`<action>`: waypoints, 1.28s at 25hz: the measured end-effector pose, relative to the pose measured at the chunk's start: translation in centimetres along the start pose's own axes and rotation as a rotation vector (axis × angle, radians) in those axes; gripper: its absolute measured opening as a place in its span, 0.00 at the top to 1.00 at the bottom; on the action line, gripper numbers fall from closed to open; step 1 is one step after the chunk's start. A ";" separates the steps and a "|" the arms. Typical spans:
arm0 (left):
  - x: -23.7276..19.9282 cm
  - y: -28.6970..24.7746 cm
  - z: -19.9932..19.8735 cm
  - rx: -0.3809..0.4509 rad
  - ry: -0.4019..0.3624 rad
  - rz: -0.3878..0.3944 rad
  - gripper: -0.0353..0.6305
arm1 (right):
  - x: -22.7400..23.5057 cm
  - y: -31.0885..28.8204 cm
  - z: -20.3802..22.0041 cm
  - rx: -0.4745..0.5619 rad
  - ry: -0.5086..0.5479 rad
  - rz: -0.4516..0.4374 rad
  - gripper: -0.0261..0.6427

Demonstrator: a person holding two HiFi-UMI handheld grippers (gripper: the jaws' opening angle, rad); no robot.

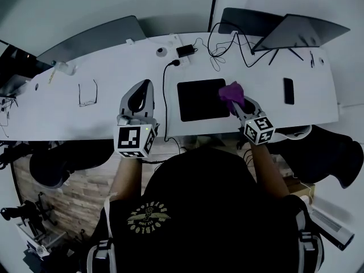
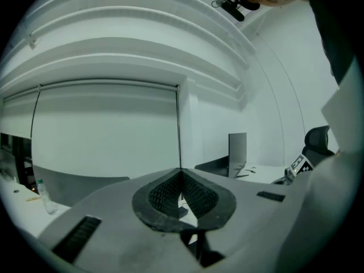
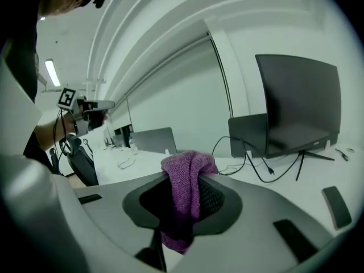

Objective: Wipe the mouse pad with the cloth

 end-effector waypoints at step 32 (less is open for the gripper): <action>-4.9 11.0 -6.4 0.167 -0.058 0.051 0.94 | -13.8 12.8 -14.6 0.365 0.202 0.077 0.83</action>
Point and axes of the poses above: the fingertips, and each gripper's own axes: y backward along the fingers, x to its right, z out of its underside, the point moved 1 cm from there along y, backward along the fingers, and after that the axes turned 11 degrees about -y, right-handed, at the moved point
